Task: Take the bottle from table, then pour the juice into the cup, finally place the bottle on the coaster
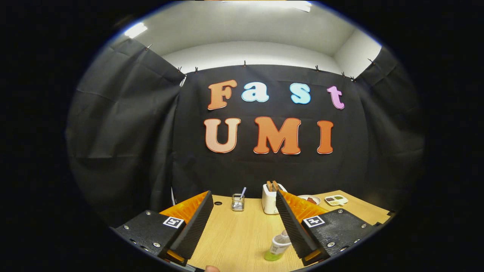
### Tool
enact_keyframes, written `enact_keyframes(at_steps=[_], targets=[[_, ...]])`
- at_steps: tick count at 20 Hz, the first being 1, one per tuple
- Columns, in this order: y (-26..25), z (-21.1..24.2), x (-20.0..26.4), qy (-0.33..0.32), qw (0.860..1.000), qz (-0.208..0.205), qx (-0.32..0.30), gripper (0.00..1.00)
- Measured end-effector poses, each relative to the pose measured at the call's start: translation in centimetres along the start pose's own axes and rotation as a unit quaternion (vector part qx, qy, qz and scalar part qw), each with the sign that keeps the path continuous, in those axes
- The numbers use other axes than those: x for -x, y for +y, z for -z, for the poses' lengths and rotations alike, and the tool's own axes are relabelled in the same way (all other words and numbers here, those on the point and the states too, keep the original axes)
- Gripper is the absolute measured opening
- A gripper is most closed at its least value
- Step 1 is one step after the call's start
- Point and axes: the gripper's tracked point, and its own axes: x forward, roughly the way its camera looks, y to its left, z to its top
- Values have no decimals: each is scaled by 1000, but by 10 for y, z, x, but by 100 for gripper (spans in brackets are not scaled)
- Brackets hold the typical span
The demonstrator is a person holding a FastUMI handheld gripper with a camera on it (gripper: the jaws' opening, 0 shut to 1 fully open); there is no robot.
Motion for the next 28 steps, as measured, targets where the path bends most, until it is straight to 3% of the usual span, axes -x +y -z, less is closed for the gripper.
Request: enact_keyframes(at_steps=[9,13,17,21,28], targets=[[-44,35,-1,42,997,55,19,99],[-60,71,-5,75,994,75,35,99],[-48,108,-8,89,995,35,-34,99],[-74,142,-10,117,991,67,-25,99],[-87,182,-13,150,985,82,-5,99]])
